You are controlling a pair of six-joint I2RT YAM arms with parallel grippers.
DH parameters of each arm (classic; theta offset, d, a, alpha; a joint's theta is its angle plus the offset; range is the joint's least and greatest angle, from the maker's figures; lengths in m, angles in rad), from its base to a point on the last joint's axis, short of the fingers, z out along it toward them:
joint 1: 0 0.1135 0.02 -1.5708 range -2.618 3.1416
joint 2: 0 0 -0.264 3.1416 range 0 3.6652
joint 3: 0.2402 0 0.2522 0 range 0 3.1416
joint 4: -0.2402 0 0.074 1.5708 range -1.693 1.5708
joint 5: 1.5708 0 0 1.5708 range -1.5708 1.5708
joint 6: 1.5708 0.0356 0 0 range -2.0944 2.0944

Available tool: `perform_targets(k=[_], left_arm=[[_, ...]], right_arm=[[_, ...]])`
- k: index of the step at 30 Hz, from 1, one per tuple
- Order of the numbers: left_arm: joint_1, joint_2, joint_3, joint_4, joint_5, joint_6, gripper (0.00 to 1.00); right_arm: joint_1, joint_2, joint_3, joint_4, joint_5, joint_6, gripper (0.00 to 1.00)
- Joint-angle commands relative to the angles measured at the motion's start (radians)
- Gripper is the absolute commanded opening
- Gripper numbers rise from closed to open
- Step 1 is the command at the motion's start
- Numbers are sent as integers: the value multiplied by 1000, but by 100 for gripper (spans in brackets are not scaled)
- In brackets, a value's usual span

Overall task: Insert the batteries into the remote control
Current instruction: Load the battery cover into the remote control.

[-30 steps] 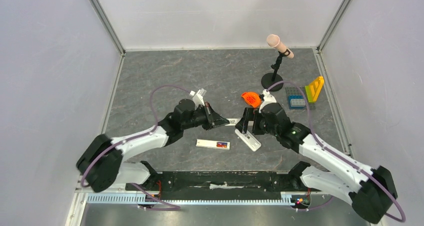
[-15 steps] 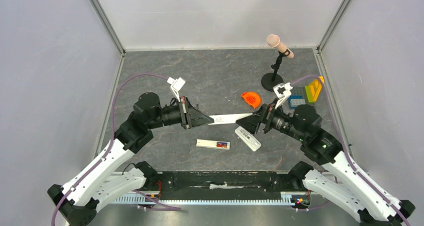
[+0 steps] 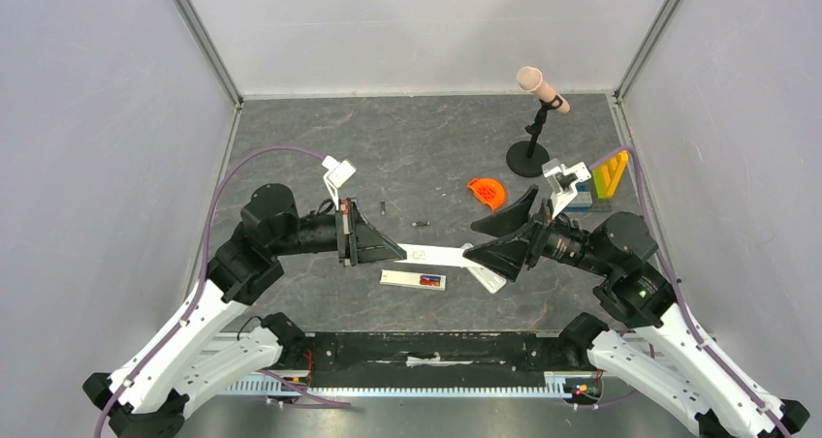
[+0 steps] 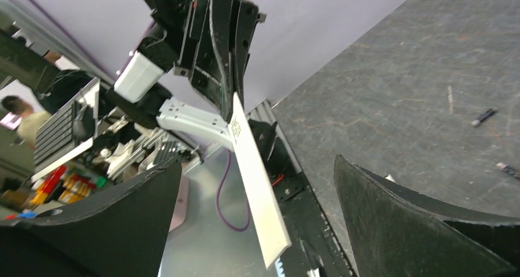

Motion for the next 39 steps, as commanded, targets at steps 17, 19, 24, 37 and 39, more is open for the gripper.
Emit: perform_targets(k=[17, 19, 24, 37, 39], left_arm=[[2, -44, 30, 52, 5, 22, 2], [2, -42, 30, 56, 1, 21, 2], [2, -32, 21, 60, -5, 15, 2], [2, -31, 58, -237, -297, 140, 61], [2, -32, 65, -388, -528, 168, 70]], right_arm=[[-1, -23, -223, 348, -71, 356, 51], [0, -35, -244, 377, -69, 380, 48], [0, -34, -248, 380, -77, 395, 32], [0, -10, -249, 263, -10, 340, 0], [0, 12, -251, 169, 55, 283, 0]])
